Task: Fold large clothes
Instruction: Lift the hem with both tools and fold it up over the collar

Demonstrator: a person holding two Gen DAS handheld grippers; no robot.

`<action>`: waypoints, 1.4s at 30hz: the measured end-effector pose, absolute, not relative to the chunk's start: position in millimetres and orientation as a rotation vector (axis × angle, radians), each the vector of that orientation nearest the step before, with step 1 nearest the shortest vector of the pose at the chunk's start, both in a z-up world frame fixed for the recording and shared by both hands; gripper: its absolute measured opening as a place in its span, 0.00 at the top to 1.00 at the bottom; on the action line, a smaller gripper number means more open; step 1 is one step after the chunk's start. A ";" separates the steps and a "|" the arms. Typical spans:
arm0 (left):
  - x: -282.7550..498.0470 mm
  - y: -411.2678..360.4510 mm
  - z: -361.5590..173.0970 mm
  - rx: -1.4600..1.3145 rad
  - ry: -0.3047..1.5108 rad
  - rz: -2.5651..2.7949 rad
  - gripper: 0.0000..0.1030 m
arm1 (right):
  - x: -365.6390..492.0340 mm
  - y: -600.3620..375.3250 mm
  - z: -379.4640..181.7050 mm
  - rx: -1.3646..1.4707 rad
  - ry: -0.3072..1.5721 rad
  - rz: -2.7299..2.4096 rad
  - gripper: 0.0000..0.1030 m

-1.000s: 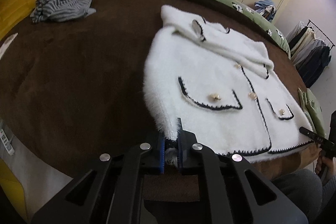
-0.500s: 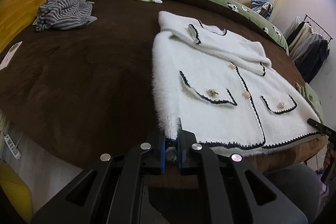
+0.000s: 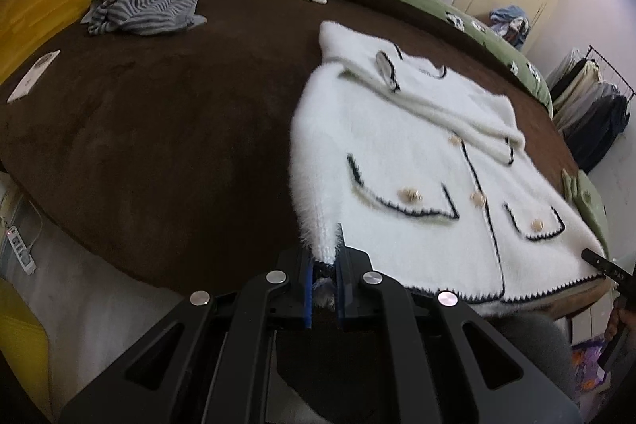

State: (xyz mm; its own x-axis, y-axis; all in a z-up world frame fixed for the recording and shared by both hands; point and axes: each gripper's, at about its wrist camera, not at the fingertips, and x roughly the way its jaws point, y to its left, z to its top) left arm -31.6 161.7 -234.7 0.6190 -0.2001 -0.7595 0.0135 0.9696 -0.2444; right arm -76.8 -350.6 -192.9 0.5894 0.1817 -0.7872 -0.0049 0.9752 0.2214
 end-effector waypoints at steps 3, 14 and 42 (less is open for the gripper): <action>-19.7 161.3 -221.0 -0.217 0.867 -0.118 0.90 | -65.4 -351.4 -174.6 0.187 0.907 0.104 0.92; 84.8 143.1 -138.8 -0.179 0.692 -0.126 0.90 | 51.0 -354.5 -90.7 0.112 0.777 0.107 0.92; 423.0 127.0 -275.6 -0.081 0.947 -0.007 0.86 | 388.1 -374.8 -244.9 0.153 1.047 -0.041 0.90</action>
